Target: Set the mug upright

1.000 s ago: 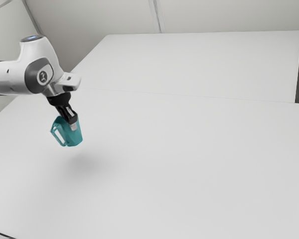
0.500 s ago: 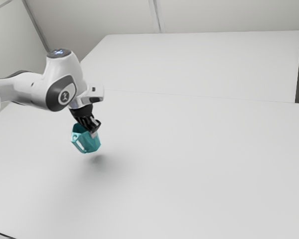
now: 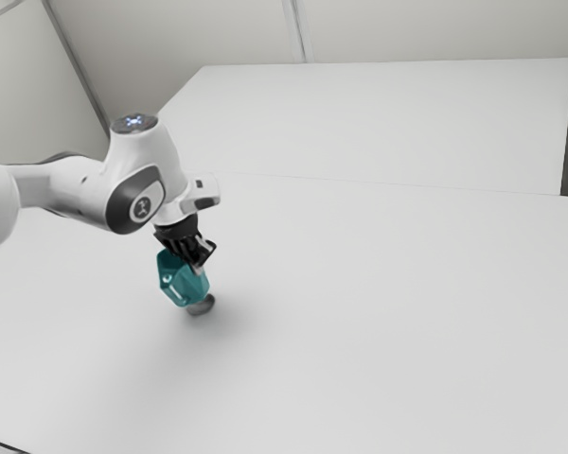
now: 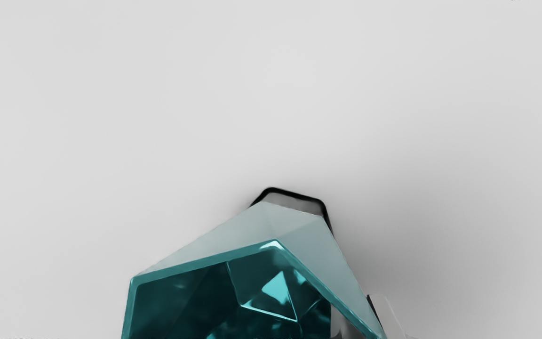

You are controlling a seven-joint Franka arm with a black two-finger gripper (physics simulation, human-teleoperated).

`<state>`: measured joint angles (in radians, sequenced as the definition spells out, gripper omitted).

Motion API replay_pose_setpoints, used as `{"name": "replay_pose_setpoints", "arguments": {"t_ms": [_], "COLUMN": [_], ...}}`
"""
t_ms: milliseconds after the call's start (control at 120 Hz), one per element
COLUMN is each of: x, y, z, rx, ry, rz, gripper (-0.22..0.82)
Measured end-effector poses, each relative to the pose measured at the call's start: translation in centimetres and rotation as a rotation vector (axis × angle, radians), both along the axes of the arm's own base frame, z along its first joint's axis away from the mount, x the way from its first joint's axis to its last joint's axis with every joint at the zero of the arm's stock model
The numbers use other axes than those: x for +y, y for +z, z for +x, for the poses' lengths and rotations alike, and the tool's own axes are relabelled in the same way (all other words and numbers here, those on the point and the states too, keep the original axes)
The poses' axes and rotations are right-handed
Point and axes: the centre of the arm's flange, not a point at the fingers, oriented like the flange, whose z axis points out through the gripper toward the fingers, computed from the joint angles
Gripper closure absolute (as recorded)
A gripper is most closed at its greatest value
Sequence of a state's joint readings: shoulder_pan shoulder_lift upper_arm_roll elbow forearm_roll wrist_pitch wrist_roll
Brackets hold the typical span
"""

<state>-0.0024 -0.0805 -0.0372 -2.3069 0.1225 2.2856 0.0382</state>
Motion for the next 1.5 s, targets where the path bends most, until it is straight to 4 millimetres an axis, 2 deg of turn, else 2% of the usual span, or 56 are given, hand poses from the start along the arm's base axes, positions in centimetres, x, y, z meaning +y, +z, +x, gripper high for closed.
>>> {"name": "replay_pose_setpoints", "arguments": {"t_ms": [292, 392, 633, 742, 875, 1033, 1225, 1392, 1500], "x": [-0.8, -1.1, -1.6, -2.0, -2.9, -3.0, -2.5, -2.0, -1.8], "y": [-2.0, -2.1, -1.7, -0.6, 1.7, 5.9, 11.6, 17.1, 19.9], "z": [0.3, 0.4, 0.5, 0.6, 1.1, 2.5, 4.1, 4.9, 5.3], "rx": [0.016, 0.009, -0.008, -0.031, -0.059, -0.052, -0.023, -0.009, 0.005], "ry": [0.054, 0.066, 0.085, 0.090, 0.087, 0.110, 0.139, 0.161, 0.169], "rz": [-0.006, -0.008, -0.019, -0.028, -0.038, -0.049, -0.049, -0.048, -0.047], "gripper": [0.78, 0.78, 0.50, 0.42, 0.25, 0.13, 0.07, 0.04, 0.03]}}
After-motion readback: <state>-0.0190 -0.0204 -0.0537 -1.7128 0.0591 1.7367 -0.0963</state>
